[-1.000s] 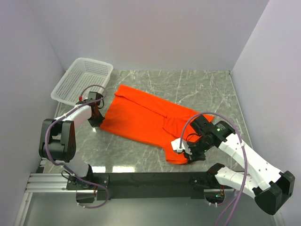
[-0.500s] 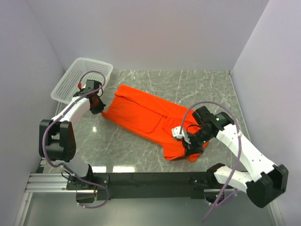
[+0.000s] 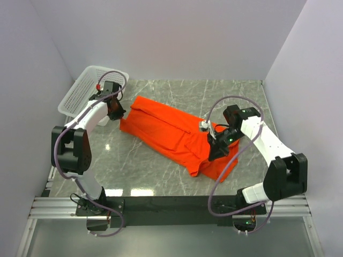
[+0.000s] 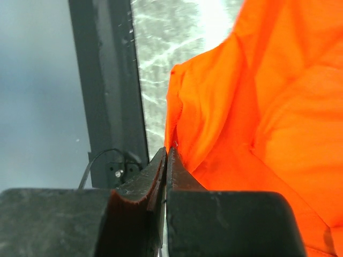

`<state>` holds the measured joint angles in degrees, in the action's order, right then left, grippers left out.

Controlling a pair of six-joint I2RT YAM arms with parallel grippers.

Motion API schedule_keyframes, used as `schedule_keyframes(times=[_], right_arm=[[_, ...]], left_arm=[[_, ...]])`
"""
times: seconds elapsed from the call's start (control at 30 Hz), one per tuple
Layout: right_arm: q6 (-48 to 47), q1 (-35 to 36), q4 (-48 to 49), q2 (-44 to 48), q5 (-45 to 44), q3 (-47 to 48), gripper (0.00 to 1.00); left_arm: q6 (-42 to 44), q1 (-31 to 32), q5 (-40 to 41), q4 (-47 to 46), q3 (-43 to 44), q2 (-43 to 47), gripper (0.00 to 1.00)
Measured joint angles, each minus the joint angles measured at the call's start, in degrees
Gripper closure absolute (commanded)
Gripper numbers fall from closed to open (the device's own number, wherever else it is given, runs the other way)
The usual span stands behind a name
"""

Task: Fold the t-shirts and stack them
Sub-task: Fold the tshirt

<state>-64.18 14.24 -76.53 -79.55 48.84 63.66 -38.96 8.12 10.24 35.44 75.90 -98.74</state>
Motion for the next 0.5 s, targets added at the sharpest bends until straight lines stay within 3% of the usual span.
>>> schedule_keyframes(times=[0.5], right_arm=[[0.2,-6.9,0.0,-10.6,2.9,7.9,1.0]], left_arm=[[0.9,1.1,1.3,3.6,10.1,-10.0,0.99]])
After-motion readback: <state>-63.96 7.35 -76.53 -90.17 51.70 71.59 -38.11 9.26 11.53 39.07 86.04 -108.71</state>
